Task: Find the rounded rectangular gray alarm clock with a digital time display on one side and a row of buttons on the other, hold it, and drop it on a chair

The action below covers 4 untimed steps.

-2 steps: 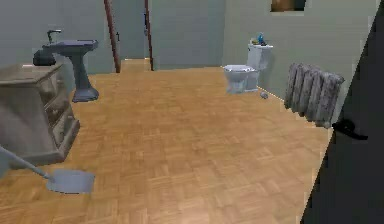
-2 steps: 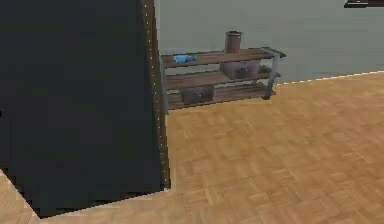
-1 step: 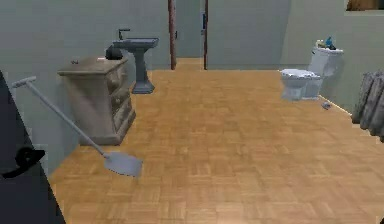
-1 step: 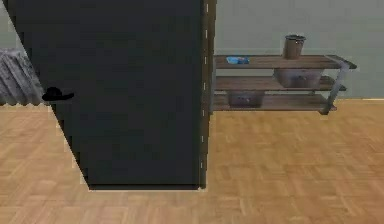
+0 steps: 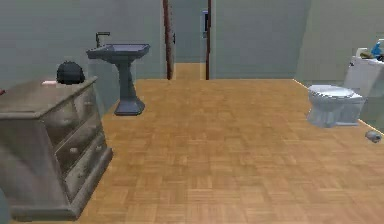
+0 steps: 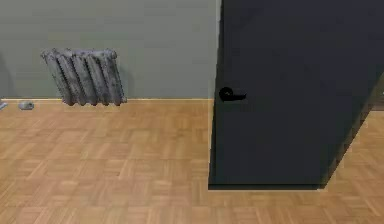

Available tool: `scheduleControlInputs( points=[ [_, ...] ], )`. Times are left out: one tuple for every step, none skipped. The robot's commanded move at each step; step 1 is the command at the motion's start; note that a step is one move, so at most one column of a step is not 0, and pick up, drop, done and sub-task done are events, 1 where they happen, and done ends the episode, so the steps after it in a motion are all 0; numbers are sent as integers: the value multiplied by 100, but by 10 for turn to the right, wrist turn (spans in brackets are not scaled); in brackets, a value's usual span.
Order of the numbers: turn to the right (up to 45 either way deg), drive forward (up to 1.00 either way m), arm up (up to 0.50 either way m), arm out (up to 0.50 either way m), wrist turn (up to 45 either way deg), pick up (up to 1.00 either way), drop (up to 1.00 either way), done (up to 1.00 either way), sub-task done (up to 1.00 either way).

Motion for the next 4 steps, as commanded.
scheduleControlInputs(
  points=[
    [0,100,0,0,0,0,0,0,0],
    [0,100,0,0,0,0,0,0,0],
    [0,100,0,0,0,0,0,0,0],
    [-30,0,0,0,0,0,0,0,0]
  ],
)
